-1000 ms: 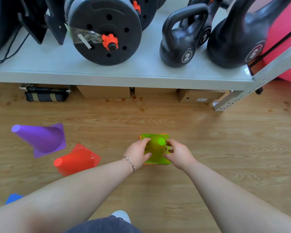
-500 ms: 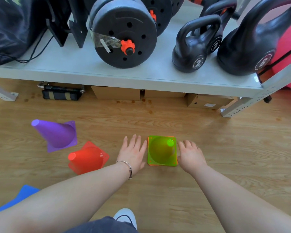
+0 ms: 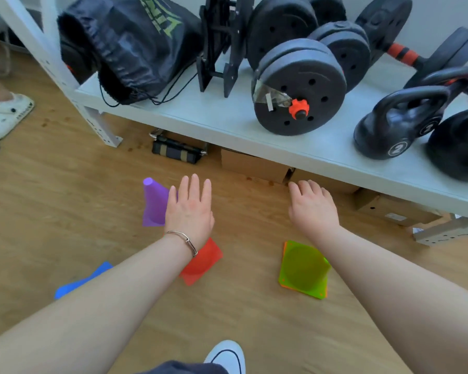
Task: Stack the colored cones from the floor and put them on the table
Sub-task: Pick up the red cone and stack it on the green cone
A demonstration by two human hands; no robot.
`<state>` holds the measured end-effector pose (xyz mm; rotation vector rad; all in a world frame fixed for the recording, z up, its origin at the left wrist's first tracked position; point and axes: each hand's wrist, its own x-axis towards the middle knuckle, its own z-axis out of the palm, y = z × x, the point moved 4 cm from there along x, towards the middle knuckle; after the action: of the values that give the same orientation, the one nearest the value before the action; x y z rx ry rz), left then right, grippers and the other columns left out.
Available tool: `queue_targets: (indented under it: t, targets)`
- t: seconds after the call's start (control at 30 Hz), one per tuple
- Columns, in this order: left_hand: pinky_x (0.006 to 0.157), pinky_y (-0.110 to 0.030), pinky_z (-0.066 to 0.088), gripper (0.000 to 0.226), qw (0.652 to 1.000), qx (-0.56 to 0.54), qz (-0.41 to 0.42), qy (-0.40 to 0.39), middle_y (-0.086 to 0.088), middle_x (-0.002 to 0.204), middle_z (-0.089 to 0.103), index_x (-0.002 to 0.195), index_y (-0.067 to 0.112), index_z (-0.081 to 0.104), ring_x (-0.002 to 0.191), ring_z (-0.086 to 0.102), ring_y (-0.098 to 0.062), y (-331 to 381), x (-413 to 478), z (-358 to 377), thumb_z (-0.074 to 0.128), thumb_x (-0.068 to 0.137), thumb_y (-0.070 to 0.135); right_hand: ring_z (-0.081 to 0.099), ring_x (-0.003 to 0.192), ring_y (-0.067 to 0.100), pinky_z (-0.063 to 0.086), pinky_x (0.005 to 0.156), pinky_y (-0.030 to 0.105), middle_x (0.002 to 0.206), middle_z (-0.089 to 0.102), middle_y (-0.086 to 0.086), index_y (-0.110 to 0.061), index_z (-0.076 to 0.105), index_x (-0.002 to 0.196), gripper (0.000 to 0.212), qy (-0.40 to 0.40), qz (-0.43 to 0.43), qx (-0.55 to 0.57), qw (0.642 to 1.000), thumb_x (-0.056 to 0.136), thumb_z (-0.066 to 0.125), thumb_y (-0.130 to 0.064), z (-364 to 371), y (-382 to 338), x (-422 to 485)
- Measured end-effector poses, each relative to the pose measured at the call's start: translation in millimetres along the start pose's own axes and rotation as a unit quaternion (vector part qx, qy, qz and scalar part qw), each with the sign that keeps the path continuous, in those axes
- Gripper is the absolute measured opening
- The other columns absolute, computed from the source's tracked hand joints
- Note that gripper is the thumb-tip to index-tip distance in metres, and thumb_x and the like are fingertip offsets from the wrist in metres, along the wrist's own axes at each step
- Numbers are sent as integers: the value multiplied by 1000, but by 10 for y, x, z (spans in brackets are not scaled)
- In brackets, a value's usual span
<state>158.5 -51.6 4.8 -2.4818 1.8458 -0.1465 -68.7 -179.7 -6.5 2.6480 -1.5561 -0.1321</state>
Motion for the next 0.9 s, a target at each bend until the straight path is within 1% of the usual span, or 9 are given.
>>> queue_targets:
  t: [0.1, 0.17, 0.23, 0.37, 0.5, 0.57, 0.67, 0.8, 0.9]
  targets:
    - [114, -53, 30, 75, 998, 2, -57, -16, -18, 154, 33, 147, 13, 31, 143, 30, -35, -400, -96, 40, 62, 82, 31, 51, 119, 37, 44, 98, 50, 116, 62, 13, -10, 54, 120, 38, -18, -50, 18, 998, 82, 54, -13, 16, -548, 49]
    - [112, -54, 33, 75, 995, -17, -93, -17, -20, 151, 36, 145, 11, 36, 141, 33, -36, -629, -209, 105, 66, 78, 27, 46, 127, 35, 40, 103, 50, 126, 58, 12, -12, 50, 127, 41, -43, -85, 32, 995, 86, 49, -14, 50, -865, 37]
    - [112, -53, 32, 75, 992, -32, -116, -41, -20, 152, 34, 146, 10, 35, 142, 32, -36, -808, -356, 226, 65, 79, 25, 41, 132, 32, 36, 107, 47, 135, 51, 10, -14, 44, 134, 45, -74, -117, 48, 989, 89, 45, -16, 88, -1140, 2]
    - [115, -50, 30, 73, 979, -48, -155, -124, -16, 156, 27, 148, 13, 28, 145, 26, -31, -1022, -722, 627, 60, 84, 24, 45, 125, 31, 42, 98, 43, 135, 50, 7, -18, 41, 135, 47, -156, -157, 90, 971, 89, 45, -16, 237, -1574, -120]
    - [108, -42, 37, 70, 964, -69, -146, -213, -10, 153, 33, 147, 14, 26, 140, 35, -26, -916, -975, 962, 58, 89, 35, 49, 123, 34, 47, 97, 43, 133, 49, 12, -17, 37, 141, 56, -277, -162, 166, 933, 86, 48, -11, 456, -1864, -210]
    - [101, -40, 43, 66, 963, -79, -123, -225, -7, 144, 43, 142, 14, 30, 132, 45, -25, -833, -1014, 1045, 58, 88, 39, 52, 123, 34, 48, 98, 41, 134, 50, 13, -17, 35, 143, 60, -288, -172, 174, 926, 86, 48, -9, 526, -1963, -204]
    - [98, -39, 45, 60, 960, -89, -108, -242, -7, 137, 50, 138, 13, 35, 126, 51, -27, -750, -1012, 1123, 57, 89, 40, 53, 124, 34, 48, 99, 41, 135, 50, 14, -18, 34, 145, 61, -294, -181, 180, 921, 86, 48, -9, 601, -2077, -177]
    - [92, -43, 46, 58, 936, -125, -115, -309, -12, 133, 54, 140, 10, 31, 121, 54, -33, -620, -984, 1243, 52, 94, 38, 51, 126, 34, 46, 101, 40, 139, 48, 16, -14, 30, 148, 62, -293, -193, 174, 920, 88, 46, -8, 651, -2154, -144]
    - [89, -44, 48, 58, 917, -180, -138, -328, -16, 127, 58, 140, 10, 28, 114, 59, -36, -558, -974, 1344, 52, 93, 34, 47, 131, 35, 42, 105, 41, 147, 41, 19, -12, 21, 152, 66, -307, -187, 175, 917, 90, 44, -8, 722, -2178, -132]
